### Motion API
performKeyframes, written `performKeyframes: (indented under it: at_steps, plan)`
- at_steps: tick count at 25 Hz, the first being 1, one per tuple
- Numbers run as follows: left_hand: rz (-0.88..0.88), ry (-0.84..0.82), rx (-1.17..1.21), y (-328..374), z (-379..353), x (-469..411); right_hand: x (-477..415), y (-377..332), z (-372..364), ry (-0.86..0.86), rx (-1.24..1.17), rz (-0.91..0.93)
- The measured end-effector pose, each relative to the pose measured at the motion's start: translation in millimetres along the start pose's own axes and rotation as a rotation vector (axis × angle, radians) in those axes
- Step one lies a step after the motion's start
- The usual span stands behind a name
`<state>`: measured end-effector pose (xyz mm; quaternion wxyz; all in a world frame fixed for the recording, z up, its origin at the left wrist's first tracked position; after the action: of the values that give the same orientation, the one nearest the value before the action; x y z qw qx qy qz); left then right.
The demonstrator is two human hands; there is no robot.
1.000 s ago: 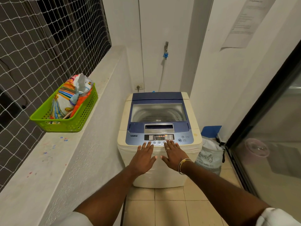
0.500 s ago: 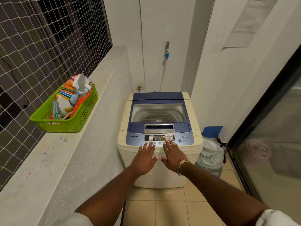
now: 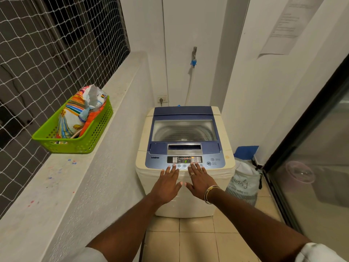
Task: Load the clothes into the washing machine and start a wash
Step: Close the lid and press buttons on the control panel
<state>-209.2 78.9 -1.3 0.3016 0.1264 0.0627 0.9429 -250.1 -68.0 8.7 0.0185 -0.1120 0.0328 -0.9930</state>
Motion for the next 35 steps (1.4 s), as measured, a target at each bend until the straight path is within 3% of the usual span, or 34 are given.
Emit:
performKeyframes:
  at_steps: [35]
  plan:
    - [-0.034, -0.013, -0.007, -8.8, -0.6, -18.7, -26.3, 0.7, -7.2, -0.03, 0.012, 0.026]
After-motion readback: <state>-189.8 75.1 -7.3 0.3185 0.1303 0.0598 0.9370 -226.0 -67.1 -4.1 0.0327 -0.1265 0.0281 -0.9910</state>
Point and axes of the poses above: each hand's wrist, its own x-axis away from the middle knuckle, its own z-axis out of the back of the hand, y = z × x, the point moved 5 cm from there along -x, towards the middle knuckle, and after that the axes turned 1 degree about -z, right-handed, at the moved point
